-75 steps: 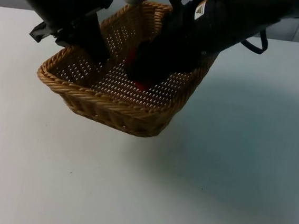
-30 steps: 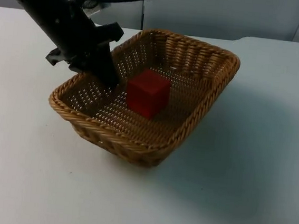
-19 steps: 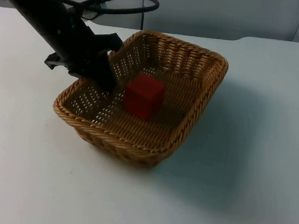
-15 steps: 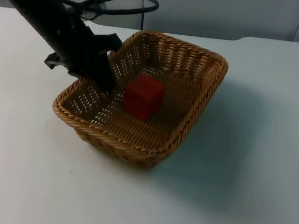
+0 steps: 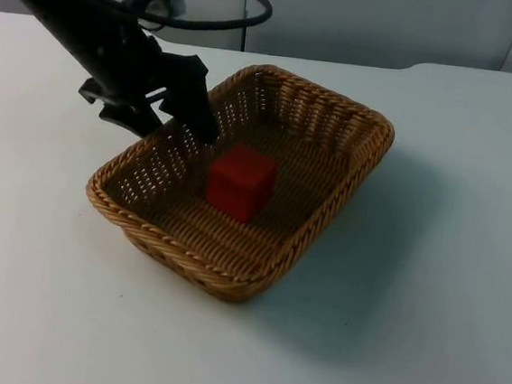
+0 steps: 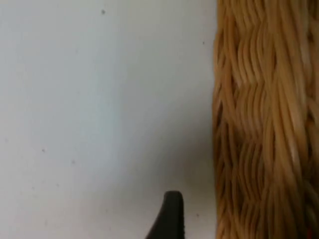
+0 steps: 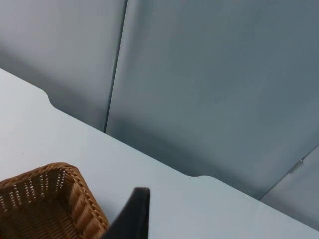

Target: Pick up the basket with the left hand and place the cube into the basket with the right hand.

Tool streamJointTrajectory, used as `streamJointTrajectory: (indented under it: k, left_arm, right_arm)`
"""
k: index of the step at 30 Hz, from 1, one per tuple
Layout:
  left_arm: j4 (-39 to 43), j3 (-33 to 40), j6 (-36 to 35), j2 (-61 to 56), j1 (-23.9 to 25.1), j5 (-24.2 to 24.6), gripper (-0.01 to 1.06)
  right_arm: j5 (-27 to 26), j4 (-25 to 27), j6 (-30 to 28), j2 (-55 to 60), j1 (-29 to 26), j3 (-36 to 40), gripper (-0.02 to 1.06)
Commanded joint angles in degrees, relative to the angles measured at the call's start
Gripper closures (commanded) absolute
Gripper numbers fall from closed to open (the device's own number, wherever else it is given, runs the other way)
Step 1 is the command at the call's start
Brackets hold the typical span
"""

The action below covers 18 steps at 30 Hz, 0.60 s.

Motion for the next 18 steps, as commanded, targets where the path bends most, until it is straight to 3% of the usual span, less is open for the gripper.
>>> streamJointTrajectory:
  k: [1, 6, 8, 9, 10, 12, 14, 16, 17, 18]
  left_arm:
    - [1.44, -3.35, 0.87, -0.51, 0.35, -0.64, 0.3]
    - [2.93, -15.66, -1.06, -0.63, 1.89, 1.16, 0.37]
    - [5.11, -22.9, -4.26, -0.88, 2.7, 3.43, 0.56]
    - [7.21, -26.95, -6.18, -1.17, 3.22, 5.38, 0.73]
    - [7.21, -26.95, -6.18, -1.17, 3.22, 5.38, 0.73]
    - [11.02, -34.38, -9.58, -2.13, 4.43, 10.34, 1.05]
    - [14.57, -39.77, -11.21, -3.53, 5.44, 15.23, 1.05]
    - [19.04, -43.86, -14.43, -5.82, 6.63, 15.45, 1.05]
    - [19.04, -43.86, -14.43, -5.82, 6.63, 15.45, 1.05]
    - [20.95, -45.12, -15.74, -7.15, 7.18, 15.45, 1.05]
  right_arm:
    - [0.18, -0.17, -0.32, -0.66, -0.22, -0.37, 0.07]
    - [1.0, -0.49, -0.32, -0.66, -0.22, -0.37, 0.07]
    - [1.7, -2.68, -0.32, -0.75, -0.22, -0.37, 0.07]
    - [1.7, -4.31, -0.07, -1.03, -0.22, -0.37, 0.07]
    - [1.7, -4.31, -0.07, -1.03, -0.22, -0.37, 0.07]
    - [1.29, -9.54, 3.8, -2.11, -0.31, -0.37, 0.07]
    - [0.65, -16.47, 9.5, -4.34, -0.31, -0.37, 0.1]
    - [0.52, -22.6, 14.04, -7.57, -0.31, -0.37, 0.27]
    - [0.52, -22.6, 14.04, -7.57, -0.31, -0.37, 0.27]
    - [0.52, -25.55, 16.53, -9.72, -0.31, -0.37, 0.4]
